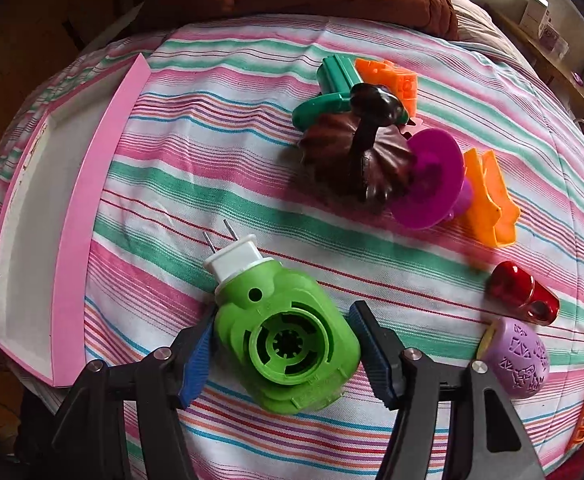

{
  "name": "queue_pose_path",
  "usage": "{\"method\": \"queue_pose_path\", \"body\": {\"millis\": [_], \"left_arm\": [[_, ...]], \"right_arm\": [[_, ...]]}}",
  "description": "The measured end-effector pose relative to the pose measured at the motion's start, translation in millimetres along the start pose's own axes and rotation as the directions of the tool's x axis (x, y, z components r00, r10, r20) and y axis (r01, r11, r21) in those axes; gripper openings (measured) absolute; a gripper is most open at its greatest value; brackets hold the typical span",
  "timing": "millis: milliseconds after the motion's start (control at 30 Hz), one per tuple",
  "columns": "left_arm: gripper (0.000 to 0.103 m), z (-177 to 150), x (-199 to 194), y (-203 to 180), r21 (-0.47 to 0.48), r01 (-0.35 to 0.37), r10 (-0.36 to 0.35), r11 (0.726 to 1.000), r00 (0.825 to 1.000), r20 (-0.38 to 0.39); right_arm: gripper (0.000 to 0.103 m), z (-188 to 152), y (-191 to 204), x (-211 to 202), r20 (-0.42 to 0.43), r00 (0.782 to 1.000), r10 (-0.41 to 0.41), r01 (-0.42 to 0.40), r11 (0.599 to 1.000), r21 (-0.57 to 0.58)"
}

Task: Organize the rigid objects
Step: 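Carry the black cup with the left gripper while the right gripper grasps the green plug device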

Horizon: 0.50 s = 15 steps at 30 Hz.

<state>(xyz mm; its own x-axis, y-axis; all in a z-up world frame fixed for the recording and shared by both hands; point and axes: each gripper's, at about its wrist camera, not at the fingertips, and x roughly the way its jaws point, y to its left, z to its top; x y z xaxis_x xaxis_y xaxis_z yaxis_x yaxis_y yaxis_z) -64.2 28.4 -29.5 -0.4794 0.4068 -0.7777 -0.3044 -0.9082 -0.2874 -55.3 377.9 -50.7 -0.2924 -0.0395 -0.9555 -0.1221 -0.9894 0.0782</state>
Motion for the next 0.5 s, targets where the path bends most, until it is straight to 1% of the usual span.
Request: {"method": "queue_pose_path", "body": {"millis": [100, 267, 500], "left_arm": [[0.058, 10, 5, 5, -0.009, -0.01, 0.01, 1.0, 1.0, 0.003], [0.058, 39, 22, 14, -0.024, -0.032, 0.032, 0.999, 0.999, 0.007], [0.058, 86, 62, 28, -0.034, -0.114, 0.114, 0.993, 0.993, 0.012]], "right_arm": [[0.065, -1, 1, 1, 0.008, 1.0, -0.019, 0.02, 1.0, -0.018], [0.064, 0, 0, 1, 0.023, 0.999, -0.044, 0.044, 0.999, -0.03], [0.064, 2, -6, 2, 0.03, 0.998, -0.054, 0.055, 0.997, -0.046]]}}
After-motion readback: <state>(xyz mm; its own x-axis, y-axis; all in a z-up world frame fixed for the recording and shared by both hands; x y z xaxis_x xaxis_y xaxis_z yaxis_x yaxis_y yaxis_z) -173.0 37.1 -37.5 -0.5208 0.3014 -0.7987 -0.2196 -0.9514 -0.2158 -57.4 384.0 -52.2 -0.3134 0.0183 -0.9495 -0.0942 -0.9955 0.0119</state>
